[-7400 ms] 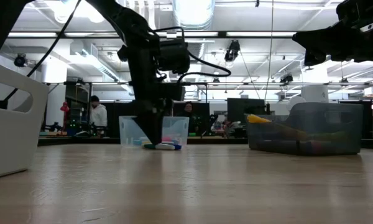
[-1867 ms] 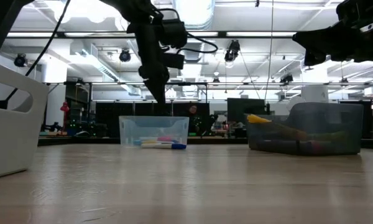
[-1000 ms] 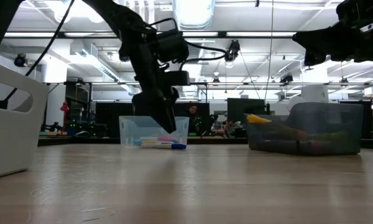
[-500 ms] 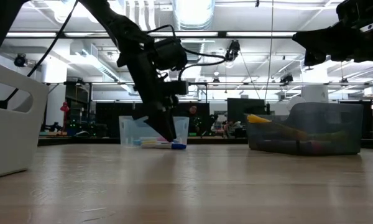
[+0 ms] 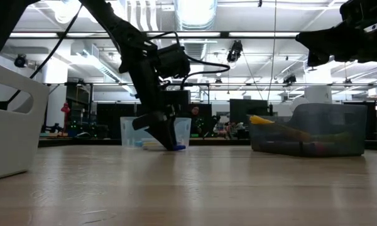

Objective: Pick & Place Markers
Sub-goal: Put the white and blue highlighter pen into the transparent bin

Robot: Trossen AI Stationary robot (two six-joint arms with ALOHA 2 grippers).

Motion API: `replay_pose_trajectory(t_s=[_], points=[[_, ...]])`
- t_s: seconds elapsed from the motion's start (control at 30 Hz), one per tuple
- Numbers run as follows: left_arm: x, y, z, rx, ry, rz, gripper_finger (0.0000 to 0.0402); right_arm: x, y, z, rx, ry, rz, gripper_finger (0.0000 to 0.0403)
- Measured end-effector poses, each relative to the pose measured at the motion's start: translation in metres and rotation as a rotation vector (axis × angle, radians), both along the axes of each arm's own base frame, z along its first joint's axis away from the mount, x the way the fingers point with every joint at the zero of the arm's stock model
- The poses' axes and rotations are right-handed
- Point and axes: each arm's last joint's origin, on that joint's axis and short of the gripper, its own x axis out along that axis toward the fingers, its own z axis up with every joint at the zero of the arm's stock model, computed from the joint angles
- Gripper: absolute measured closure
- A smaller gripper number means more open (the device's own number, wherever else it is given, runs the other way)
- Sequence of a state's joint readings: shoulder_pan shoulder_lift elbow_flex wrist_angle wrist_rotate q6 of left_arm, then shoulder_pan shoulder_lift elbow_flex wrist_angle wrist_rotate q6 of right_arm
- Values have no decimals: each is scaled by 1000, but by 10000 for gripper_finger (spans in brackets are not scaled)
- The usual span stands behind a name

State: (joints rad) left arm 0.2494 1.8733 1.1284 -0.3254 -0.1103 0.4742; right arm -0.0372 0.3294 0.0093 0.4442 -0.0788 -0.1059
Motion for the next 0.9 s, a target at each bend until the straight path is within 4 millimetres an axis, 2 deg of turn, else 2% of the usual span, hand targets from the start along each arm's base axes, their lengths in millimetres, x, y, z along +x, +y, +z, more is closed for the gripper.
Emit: replay_pose_trajectory(t_s=[0.2, 0.43, 0.63, 0.9], points=[[-1, -1, -1, -32, 3, 9, 293, 0, 0, 0, -1, 0, -1, 394], [0, -2, 0, -62, -4, 20, 379, 0, 0, 0, 1, 0, -1, 394], [4, -1, 11, -84, 42, 30, 378, 0, 0, 0, -1, 0, -2, 394], [15, 1, 45, -104, 61, 63, 382, 0, 0, 0, 1, 0, -1, 394]])
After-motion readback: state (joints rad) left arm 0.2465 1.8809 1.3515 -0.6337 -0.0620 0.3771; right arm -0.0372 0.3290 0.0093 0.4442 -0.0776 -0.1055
